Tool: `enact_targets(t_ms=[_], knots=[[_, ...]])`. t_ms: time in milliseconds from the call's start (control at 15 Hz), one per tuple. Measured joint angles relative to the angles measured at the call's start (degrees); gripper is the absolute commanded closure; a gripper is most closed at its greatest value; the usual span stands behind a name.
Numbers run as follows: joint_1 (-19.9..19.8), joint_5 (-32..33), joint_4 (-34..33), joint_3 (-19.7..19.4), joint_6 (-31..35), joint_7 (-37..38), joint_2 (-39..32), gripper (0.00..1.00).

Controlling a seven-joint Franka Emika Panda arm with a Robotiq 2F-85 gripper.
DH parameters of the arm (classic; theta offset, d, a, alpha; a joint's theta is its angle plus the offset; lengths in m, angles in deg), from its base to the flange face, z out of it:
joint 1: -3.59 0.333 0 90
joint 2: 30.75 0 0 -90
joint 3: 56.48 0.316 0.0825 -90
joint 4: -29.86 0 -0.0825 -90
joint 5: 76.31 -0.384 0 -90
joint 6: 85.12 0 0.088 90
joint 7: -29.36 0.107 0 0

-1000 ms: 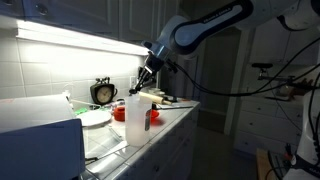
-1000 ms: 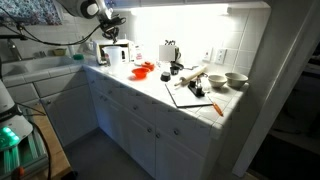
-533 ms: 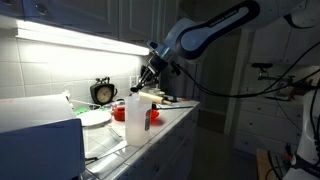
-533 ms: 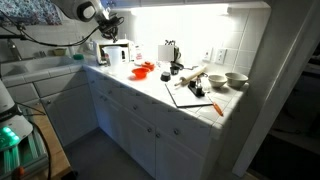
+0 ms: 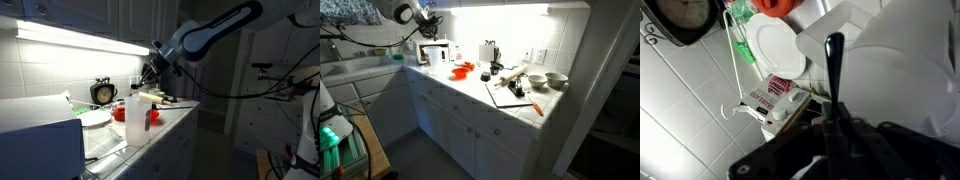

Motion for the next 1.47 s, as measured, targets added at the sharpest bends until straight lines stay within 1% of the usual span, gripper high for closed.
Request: enact_targets(t_ms=[133,267,800,1133,1467], knots=[[0.00,-1.78,0.49,0.13,0.03,-1.74,0.33,0.98],[-0.03,-3.14,0.65,0.15,-1.27,-2.86,0.65,0.98],[-0.77,-3.31,-1.15,-1.73,-12.70,-2.67,1.07,0.98],[-0.66,-3.25,-5.39,-3.50,-20.33,0.22,-0.47,0.98],[-0.63,-3.25,-10.60,-3.69,-27.92,3.26,-3.26,0.98]])
